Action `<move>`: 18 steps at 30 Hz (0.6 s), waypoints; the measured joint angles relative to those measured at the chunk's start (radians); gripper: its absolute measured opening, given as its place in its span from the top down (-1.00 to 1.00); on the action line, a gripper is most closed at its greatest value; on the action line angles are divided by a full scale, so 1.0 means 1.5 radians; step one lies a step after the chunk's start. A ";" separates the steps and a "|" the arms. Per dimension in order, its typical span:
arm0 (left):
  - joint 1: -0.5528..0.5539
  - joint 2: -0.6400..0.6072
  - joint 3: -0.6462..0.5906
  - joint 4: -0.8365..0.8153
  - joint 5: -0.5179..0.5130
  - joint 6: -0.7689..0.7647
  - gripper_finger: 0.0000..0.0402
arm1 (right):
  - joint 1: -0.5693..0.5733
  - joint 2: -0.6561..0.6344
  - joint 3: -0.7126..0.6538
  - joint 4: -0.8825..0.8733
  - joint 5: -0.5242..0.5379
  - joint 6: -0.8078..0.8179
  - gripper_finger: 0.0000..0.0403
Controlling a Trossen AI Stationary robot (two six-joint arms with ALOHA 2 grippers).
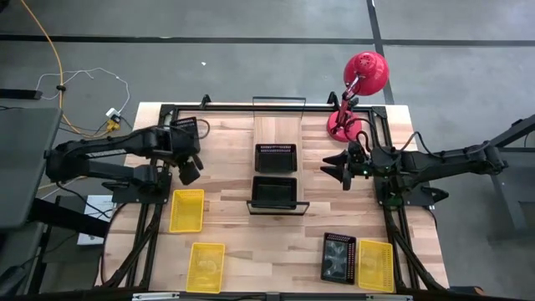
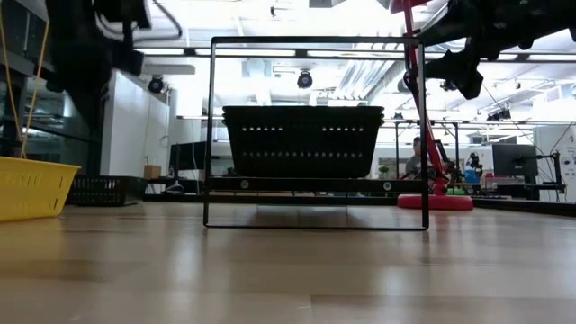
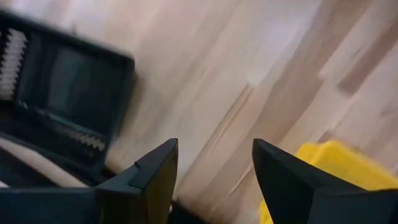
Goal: Stack baskets on shelf by color
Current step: Stack the black bin on top of the black bin on the shelf
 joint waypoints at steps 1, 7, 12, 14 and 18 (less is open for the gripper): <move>0.000 0.003 -0.015 0.000 0.000 0.001 0.03 | 0.000 0.000 0.000 -0.001 0.000 0.005 -0.02; 0.005 0.036 -0.052 -0.002 -0.079 -0.018 0.03 | 0.000 0.000 0.000 -0.025 0.021 -0.031 -0.02; 0.007 0.072 -0.036 -0.001 -0.137 -0.006 0.03 | 0.000 0.000 0.000 -0.043 0.052 -0.047 -0.02; 0.017 0.101 -0.031 0.001 -0.136 0.006 0.03 | 0.000 0.000 0.000 -0.042 0.052 -0.046 -0.02; 0.055 0.173 -0.031 0.012 -0.086 0.038 0.03 | 0.000 0.000 0.000 -0.042 0.050 -0.048 -0.02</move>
